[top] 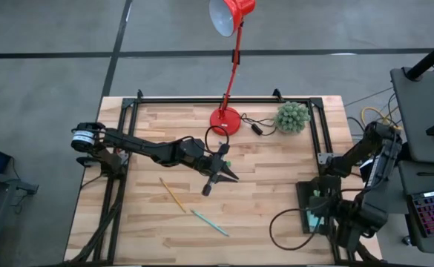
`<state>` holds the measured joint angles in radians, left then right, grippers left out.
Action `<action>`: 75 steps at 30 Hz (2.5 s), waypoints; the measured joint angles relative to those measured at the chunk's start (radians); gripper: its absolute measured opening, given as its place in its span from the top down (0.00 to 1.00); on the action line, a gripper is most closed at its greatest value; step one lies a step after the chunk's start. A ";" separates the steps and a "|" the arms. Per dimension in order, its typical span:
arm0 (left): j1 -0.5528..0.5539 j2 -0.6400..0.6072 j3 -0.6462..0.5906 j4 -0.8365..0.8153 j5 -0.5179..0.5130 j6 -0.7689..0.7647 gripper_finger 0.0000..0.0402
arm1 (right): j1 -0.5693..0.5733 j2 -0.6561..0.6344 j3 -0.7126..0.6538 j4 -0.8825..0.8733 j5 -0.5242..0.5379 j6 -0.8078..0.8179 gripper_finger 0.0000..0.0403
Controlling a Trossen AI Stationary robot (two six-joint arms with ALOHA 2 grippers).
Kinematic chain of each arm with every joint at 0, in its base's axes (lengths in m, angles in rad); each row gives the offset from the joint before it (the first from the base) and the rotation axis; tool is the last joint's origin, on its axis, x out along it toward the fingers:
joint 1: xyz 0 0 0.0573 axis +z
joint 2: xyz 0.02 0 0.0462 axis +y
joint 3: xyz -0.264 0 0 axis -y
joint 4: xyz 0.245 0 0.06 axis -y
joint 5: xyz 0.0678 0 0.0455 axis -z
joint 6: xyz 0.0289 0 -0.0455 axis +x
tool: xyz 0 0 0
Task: Pick and place office supplies into organizer
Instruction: Put the green scissors into the black desk organizer, then put the yellow pencil into the black desk organizer
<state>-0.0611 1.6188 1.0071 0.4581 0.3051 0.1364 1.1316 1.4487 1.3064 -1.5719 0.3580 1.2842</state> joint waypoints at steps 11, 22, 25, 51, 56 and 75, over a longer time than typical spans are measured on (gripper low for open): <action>0.000 0.000 0.000 -0.007 0.000 0.000 0.93 | 0.000 -0.006 -0.017 0.001 -0.064 -0.010 0.92; 0.000 0.000 -0.001 -0.025 0.000 0.000 0.93 | 0.000 -0.011 -0.090 0.003 -0.093 -0.003 0.92; 0.000 0.000 -0.001 -0.027 0.000 0.000 0.93 | 0.000 -0.014 -0.104 -0.002 -0.110 -0.002 0.92; 0.000 0.000 -0.001 -0.029 0.000 0.000 0.93 | 0.000 -0.331 -0.239 0.001 -0.079 0.016 0.98; 0.000 0.000 -0.001 -0.032 0.000 0.000 0.93 | 0.000 -0.379 -0.207 0.002 0.087 -0.048 0.98; 0.001 -0.050 -0.001 -0.044 -0.005 0.028 0.93 | -0.013 -0.472 -0.488 0.556 0.861 -0.252 0.98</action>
<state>-0.0604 1.5683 1.0061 0.4144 0.2996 0.1641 1.1186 0.9767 0.8187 -1.0156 1.2193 1.0318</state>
